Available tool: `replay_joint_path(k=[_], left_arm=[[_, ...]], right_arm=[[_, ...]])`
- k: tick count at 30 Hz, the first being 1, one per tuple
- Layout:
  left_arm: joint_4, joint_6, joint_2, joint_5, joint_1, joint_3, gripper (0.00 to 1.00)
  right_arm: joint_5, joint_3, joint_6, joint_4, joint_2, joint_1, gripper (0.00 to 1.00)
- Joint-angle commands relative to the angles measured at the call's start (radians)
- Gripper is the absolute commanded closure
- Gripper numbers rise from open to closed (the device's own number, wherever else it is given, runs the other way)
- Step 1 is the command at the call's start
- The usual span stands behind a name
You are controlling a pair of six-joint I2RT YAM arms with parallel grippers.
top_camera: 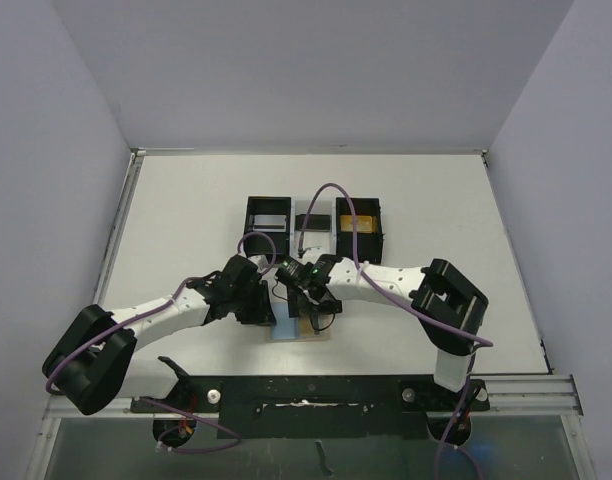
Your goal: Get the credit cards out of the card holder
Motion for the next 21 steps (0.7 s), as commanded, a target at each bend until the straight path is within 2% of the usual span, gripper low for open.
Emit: replay_joint_path(k=[1, 15, 21], left_arm=[[0.039, 0.012, 0.006, 0.013, -0.003, 0.022, 0.8], [0.041, 0.009, 0.006, 0.013, -0.004, 0.02, 0.8], [0.044, 0.01, 0.01, 0.014, -0.004, 0.02, 0.8]], right_arm=[[0.045, 0.028, 0.023, -0.023, -0.033, 0.004, 0.3], [-0.026, 0.044, -0.009, 0.04, 0.045, 0.013, 0.35], [-0.011, 0.073, -0.017, 0.018, 0.051, 0.021, 0.43]])
